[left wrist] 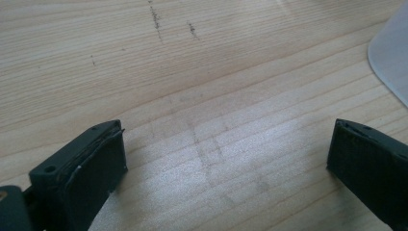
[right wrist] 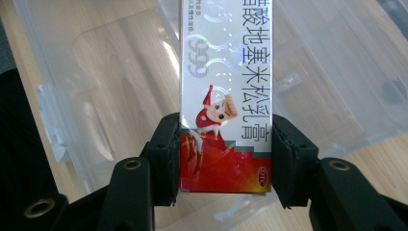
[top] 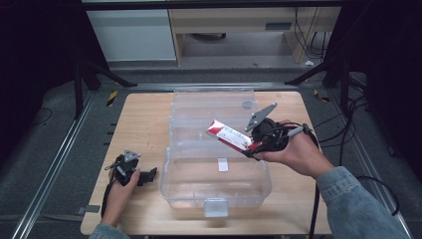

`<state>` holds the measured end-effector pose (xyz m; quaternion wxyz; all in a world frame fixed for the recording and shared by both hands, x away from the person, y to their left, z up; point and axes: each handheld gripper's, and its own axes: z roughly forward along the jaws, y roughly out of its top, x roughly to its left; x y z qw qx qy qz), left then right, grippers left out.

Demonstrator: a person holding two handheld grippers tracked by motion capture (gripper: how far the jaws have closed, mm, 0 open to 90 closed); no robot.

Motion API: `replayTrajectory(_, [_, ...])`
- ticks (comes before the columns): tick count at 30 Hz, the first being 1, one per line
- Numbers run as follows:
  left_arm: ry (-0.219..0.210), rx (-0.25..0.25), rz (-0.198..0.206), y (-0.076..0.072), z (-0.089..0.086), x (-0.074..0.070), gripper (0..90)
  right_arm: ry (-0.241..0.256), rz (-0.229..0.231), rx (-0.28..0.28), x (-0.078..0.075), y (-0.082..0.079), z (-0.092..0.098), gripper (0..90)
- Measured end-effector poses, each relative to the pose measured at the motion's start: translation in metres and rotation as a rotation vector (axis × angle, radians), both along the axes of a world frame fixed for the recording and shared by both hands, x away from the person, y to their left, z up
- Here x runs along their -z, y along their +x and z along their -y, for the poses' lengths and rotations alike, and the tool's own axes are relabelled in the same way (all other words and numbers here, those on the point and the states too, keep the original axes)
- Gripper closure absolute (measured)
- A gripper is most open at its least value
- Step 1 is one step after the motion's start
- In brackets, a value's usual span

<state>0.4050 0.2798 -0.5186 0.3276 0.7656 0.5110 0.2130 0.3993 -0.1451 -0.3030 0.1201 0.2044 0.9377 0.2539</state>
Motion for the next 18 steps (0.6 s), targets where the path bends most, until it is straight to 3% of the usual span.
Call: replayTrajectory(18, [0.002,0.005,-0.002,0.0,0.0,0.0,0.0,-0.038,-0.023,-0.13,0.014,0.0,-0.052,51.6])
